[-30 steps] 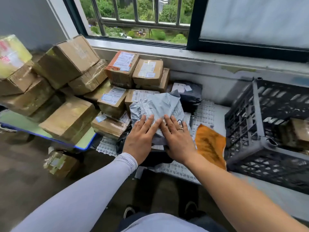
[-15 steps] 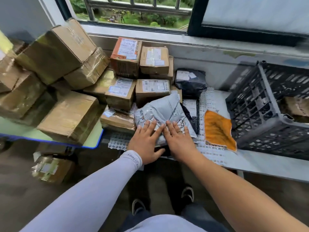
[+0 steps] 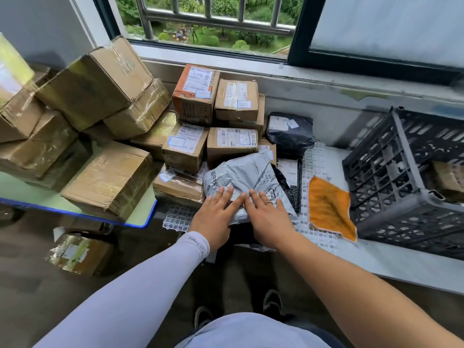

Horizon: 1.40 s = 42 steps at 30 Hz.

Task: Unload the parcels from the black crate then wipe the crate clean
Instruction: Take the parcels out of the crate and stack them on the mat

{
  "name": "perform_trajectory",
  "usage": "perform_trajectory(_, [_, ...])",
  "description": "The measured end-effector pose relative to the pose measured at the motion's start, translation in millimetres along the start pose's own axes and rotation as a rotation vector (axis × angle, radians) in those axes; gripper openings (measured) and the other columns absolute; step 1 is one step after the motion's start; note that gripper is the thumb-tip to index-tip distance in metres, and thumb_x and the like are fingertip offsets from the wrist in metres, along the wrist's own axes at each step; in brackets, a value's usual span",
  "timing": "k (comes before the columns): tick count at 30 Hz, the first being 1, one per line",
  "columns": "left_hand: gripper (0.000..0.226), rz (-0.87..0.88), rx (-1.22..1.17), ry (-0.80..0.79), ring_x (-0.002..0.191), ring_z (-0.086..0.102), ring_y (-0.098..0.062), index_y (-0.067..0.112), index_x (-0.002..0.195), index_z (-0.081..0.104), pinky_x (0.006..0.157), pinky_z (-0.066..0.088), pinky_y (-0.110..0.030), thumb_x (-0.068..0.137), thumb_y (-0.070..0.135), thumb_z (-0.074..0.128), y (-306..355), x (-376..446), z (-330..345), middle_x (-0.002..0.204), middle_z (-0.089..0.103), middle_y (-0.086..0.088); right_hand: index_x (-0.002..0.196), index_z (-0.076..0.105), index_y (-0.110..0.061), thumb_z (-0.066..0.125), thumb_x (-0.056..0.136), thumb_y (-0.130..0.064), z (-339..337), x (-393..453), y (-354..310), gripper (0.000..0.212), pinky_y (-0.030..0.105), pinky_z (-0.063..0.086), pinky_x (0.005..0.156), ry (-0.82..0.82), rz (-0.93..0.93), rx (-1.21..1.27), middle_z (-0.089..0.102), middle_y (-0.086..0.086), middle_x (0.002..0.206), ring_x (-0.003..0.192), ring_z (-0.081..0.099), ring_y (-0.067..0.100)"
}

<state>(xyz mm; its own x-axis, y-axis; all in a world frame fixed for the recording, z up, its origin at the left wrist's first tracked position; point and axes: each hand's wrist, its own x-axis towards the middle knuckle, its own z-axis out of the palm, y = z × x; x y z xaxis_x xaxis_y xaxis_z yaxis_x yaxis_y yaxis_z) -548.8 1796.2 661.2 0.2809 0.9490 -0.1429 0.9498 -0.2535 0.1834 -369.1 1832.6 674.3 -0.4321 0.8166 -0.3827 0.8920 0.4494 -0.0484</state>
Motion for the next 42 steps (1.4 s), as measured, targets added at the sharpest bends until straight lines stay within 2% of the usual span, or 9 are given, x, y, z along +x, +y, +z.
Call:
perform_trajectory(4, [0.088, 0.058, -0.117, 0.195, 0.159, 0.011, -0.03, 0.032, 0.164, 0.015, 0.128, 0.012, -0.04, 0.093, 0.009, 0.061, -13, 7, -14, 0.172, 0.013, -0.007, 0.165, 0.005, -0.021, 0.043, 0.099, -0.015, -27, 4, 8, 0.076, 0.056, 0.025, 0.122, 0.064, -0.038, 0.012, 0.007, 0.004, 0.173, 0.158, 0.012, 0.025])
perform_trajectory(7, [0.092, 0.035, -0.156, 0.272, 0.158, 0.017, -0.029, 0.036, 0.164, 0.016, 0.127, 0.024, -0.045, 0.092, 0.011, 0.068, -16, 13, -26, 0.171, 0.018, -0.005, 0.162, 0.022, -0.021, 0.046, 0.097, -0.019, -46, 5, 13, 0.069, 0.048, 0.043, 0.11, 0.137, -0.077, 0.025, 0.029, 0.005, 0.167, 0.152, 0.032, 0.025])
perform_trajectory(11, [0.106, -0.122, -0.294, 0.416, 0.156, 0.023, -0.03, 0.041, 0.164, 0.008, 0.12, 0.036, -0.054, 0.087, 0.022, 0.079, -14, 24, -45, 0.171, 0.019, -0.004, 0.136, 0.044, -0.024, 0.048, 0.093, -0.015, -72, 5, 19, 0.044, 0.042, 0.048, 0.078, 0.263, -0.061, 0.167, 0.061, 0.0, 0.129, 0.116, 0.061, 0.03])
perform_trajectory(16, [0.094, -0.146, -0.396, 0.563, 0.155, 0.022, -0.033, 0.046, 0.161, -0.013, 0.118, 0.034, -0.062, 0.093, 0.065, 0.049, -3, 40, -68, 0.172, 0.012, -0.008, 0.136, 0.039, -0.03, 0.044, 0.096, -0.015, -94, 6, 27, 0.044, 0.044, 0.049, 0.069, 0.459, -0.039, 0.328, 0.063, 0.003, 0.113, 0.093, 0.063, 0.033])
perform_trajectory(21, [0.107, -0.147, -0.443, 0.631, 0.157, 0.012, -0.025, 0.046, 0.158, -0.02, 0.123, 0.027, -0.058, 0.094, 0.05, 0.066, 9, 50, -76, 0.173, 0.006, -0.006, 0.142, 0.039, -0.032, 0.043, 0.098, -0.015, -97, 6, 34, 0.047, 0.041, 0.049, 0.066, 0.588, -0.031, 0.368, 0.065, -0.001, 0.119, 0.091, 0.064, 0.03])
perform_trajectory(26, [0.093, -0.11, -0.451, 0.62, 0.158, 0.014, -0.028, 0.049, 0.159, -0.014, 0.123, 0.029, -0.057, 0.094, 0.052, 0.053, 13, 53, -76, 0.173, 0.012, -0.006, 0.137, 0.055, -0.024, 0.054, 0.091, -0.013, -92, 4, 40, 0.048, 0.039, 0.054, 0.073, 0.645, -0.055, 0.442, 0.061, -0.002, 0.131, 0.106, 0.063, 0.025])
perform_trajectory(30, [0.09, -0.121, -0.436, 0.59, 0.156, 0.021, -0.031, 0.055, 0.157, -0.011, 0.113, 0.042, -0.059, 0.094, 0.042, 0.052, 12, 51, -72, 0.173, 0.011, -0.002, 0.137, 0.06, -0.027, 0.057, 0.089, -0.015, -92, 2, 46, 0.05, 0.041, 0.059, 0.071, 0.629, -0.029, 0.322, 0.068, -0.002, 0.12, 0.103, 0.066, 0.026])
perform_trajectory(35, [0.092, -0.129, -0.482, 0.662, 0.159, 0.014, -0.028, 0.053, 0.159, -0.01, 0.117, 0.037, -0.06, 0.098, 0.039, 0.058, 13, 51, -73, 0.173, 0.01, -0.006, 0.128, 0.066, -0.032, 0.058, 0.087, -0.012, -103, 0, 43, 0.046, 0.035, 0.052, 0.067, 0.678, 0.009, 0.394, 0.075, -0.002, 0.11, 0.095, 0.068, 0.03])
perform_trajectory(42, [0.092, -0.183, -0.504, 0.644, 0.159, 0.008, -0.022, 0.049, 0.16, -0.01, 0.123, 0.02, -0.041, 0.1, 0.048, 0.06, 17, 55, -76, 0.174, 0.002, -0.003, 0.092, 0.058, -0.033, 0.066, 0.083, 0.001, -134, 3, 70, 0.035, 0.034, 0.047, 0.054, 0.723, 0.185, 1.103, 0.072, 0.003, 0.074, 0.059, 0.062, 0.018])
